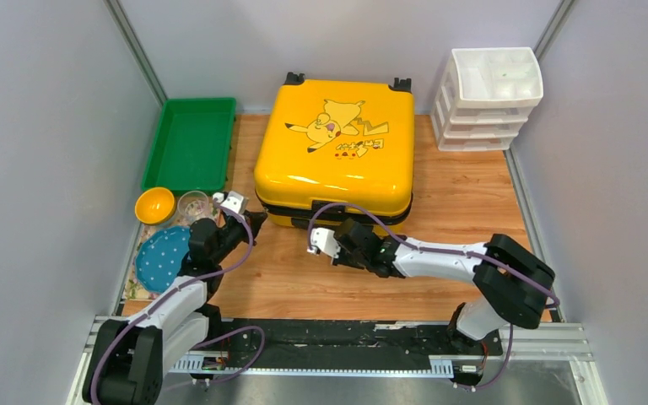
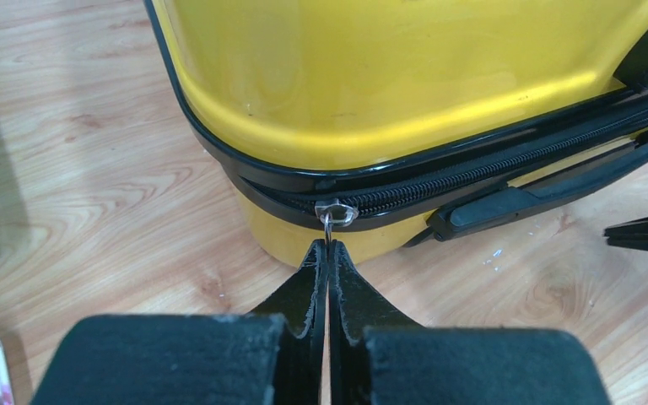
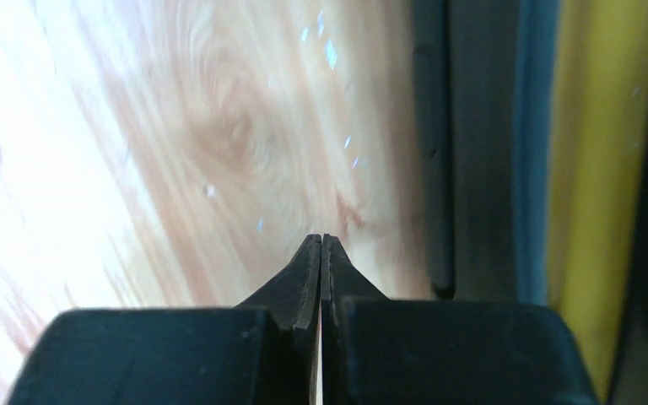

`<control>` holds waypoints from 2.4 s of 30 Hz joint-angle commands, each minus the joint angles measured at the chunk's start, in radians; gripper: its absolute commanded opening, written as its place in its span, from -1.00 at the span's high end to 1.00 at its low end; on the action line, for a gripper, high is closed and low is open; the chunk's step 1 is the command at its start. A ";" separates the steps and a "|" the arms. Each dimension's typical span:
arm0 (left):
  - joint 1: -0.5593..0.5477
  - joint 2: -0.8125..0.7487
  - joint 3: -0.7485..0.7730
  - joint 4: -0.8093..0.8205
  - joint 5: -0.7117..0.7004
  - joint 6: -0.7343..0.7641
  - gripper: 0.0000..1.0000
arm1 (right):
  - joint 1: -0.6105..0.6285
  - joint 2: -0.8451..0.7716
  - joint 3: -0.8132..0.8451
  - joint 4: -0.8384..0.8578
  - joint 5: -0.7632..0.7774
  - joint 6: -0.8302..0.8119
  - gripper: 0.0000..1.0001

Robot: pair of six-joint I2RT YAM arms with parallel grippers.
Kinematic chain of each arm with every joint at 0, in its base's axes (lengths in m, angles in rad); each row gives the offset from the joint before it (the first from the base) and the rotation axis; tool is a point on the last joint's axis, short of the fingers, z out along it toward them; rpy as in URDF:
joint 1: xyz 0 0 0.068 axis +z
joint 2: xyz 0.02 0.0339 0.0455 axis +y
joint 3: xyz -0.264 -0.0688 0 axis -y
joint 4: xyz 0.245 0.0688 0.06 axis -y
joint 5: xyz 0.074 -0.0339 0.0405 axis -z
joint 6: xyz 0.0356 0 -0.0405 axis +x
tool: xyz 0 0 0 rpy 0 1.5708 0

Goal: Open, take out, and arrange the luggage

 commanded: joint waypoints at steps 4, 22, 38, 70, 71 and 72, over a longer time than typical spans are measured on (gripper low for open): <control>0.048 -0.088 -0.005 -0.125 -0.002 0.077 1.00 | -0.083 -0.163 -0.098 -0.125 -0.128 -0.074 1.00; 0.047 -0.044 0.005 -0.064 0.031 0.019 1.00 | 0.006 -0.179 -0.021 0.312 -0.095 -0.114 -0.28; 0.047 -0.048 -0.012 -0.053 0.001 0.008 1.00 | -0.009 0.090 0.111 0.163 -0.041 -0.033 0.06; 0.077 0.318 0.217 0.142 0.177 0.206 1.00 | -0.121 -0.646 -0.366 -0.440 -0.288 -0.450 1.00; 0.079 0.349 0.261 0.165 0.180 0.209 1.00 | -0.123 -0.657 -0.371 -0.459 -0.293 -0.456 1.00; 0.079 0.410 0.287 0.170 0.180 0.209 1.00 | -0.123 -0.681 -0.375 -0.470 -0.296 -0.461 1.00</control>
